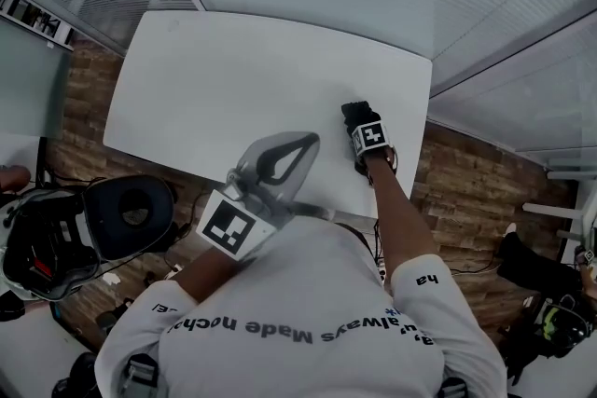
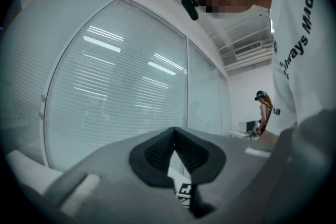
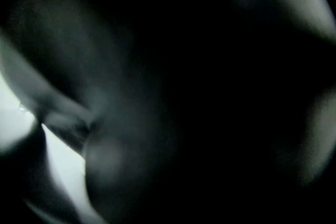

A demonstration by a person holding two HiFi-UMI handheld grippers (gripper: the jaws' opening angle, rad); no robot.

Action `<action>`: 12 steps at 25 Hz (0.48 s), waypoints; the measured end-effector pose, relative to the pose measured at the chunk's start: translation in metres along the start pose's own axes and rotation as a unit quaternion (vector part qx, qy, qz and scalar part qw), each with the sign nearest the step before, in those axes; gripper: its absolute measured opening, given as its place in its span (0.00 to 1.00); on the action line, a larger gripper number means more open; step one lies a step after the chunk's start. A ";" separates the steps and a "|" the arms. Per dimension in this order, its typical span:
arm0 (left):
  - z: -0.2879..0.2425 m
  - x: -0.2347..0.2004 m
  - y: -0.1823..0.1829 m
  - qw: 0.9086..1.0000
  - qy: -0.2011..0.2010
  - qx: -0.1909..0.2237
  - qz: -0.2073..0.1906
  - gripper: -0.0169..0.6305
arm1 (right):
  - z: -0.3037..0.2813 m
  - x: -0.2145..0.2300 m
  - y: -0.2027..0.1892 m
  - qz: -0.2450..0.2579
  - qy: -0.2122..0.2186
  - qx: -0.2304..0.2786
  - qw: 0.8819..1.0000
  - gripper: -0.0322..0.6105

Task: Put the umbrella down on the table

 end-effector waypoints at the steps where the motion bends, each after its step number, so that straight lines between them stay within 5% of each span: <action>1: 0.001 0.003 0.000 1.000 0.000 -0.002 0.000 0.03 | 0.001 0.001 -0.002 -0.001 0.000 -0.001 1.000 0.43; 12: 0.006 0.035 0.005 1.000 -0.003 0.003 -0.008 0.03 | 0.005 0.012 -0.023 -0.013 0.013 0.008 1.000 0.46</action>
Point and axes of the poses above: the fingertips, and each gripper's own axes: z backward along the fingers, x to its right, y out of its top, the point moved 10 cm from there along z, backward along the fingers, and after that the axes turned 15 degrees about -z, right-handed, at the moved point
